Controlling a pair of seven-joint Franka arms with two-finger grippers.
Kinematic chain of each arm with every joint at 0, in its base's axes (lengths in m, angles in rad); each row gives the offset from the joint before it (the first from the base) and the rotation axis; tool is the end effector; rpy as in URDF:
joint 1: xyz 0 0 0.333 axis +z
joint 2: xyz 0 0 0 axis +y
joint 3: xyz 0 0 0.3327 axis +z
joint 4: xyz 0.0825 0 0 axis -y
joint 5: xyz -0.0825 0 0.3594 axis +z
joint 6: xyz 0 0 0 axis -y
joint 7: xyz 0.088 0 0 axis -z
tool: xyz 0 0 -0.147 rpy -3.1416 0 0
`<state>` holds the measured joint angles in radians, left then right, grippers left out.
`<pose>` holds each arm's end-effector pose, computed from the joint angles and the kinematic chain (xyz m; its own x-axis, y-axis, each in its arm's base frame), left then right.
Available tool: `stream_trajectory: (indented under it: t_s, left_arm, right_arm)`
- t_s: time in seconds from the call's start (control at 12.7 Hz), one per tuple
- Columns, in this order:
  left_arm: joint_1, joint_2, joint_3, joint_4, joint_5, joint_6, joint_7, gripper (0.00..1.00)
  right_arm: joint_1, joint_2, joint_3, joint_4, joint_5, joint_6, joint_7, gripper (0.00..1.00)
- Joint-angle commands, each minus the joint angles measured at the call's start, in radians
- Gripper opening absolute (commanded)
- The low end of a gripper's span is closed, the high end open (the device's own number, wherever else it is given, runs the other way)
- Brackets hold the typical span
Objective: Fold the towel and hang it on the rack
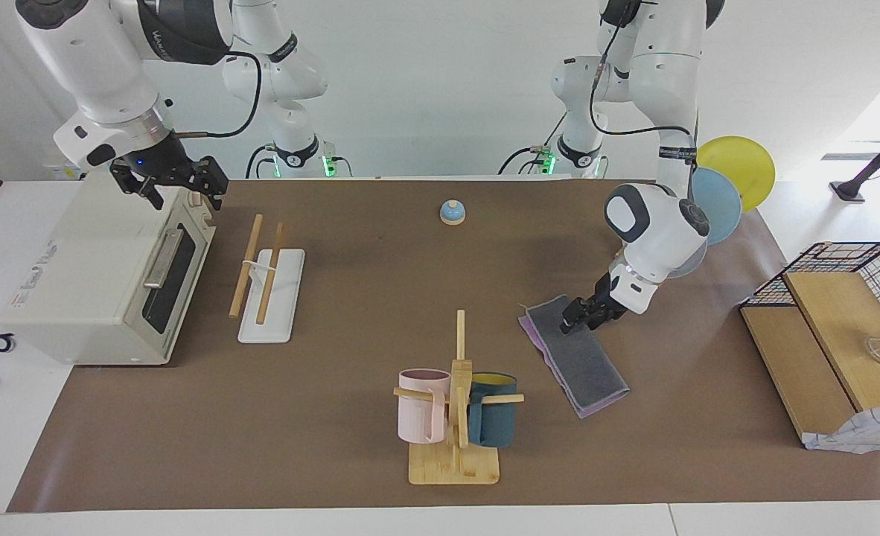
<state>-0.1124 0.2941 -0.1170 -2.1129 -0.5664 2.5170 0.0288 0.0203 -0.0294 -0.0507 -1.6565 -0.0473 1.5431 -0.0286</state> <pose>0.5662 -0.1390 0.2826 0.9798 0.1988 0.0230 0.1745 -0.9049 0.3883 0.5111 -0.0230 0.5764 0.9964 -0.0029 -0.0852 0.0008 -0.9991 0.0433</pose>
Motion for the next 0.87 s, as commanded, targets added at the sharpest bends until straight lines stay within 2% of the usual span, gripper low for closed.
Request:
stream_trajectory:
  t_s: [0.0, 0.08, 0.16, 0.31, 0.39, 0.47, 0.79]
  left_arm:
    - [-0.012, 0.010, -0.003, -0.018, -0.026, 0.022, 0.019, 0.81]
    - [-0.012, 0.010, -0.003, -0.018, -0.027, 0.022, 0.019, 0.75]
    - [-0.012, 0.010, -0.003, -0.018, -0.027, 0.022, 0.019, 0.58]
    - [-0.010, 0.007, -0.001, -0.025, -0.027, 0.017, 0.017, 0.16]
    - [-0.010, 0.005, -0.001, -0.031, -0.029, 0.017, 0.016, 0.03]
    - [-0.012, 0.003, -0.001, -0.033, -0.029, 0.017, 0.011, 0.00]
    - [-0.004, 0.003, -0.001, -0.024, -0.029, 0.003, -0.009, 0.00]
  right_arm:
    - [-0.010, -0.009, 0.005, -0.002, -0.008, -0.012, -0.017, 1.00]
    - [-0.010, -0.009, 0.005, -0.002, -0.008, -0.011, -0.017, 1.00]
    - [-0.010, -0.009, 0.005, -0.002, -0.008, -0.011, -0.017, 1.00]
    - [-0.010, -0.009, 0.005, -0.002, -0.008, -0.011, -0.017, 1.00]
    - [-0.010, -0.009, 0.005, -0.002, -0.008, -0.012, -0.017, 1.00]
    - [-0.010, -0.009, 0.005, -0.002, -0.008, -0.011, -0.017, 1.00]
    - [-0.010, -0.009, 0.005, -0.002, -0.008, -0.012, -0.017, 1.00]
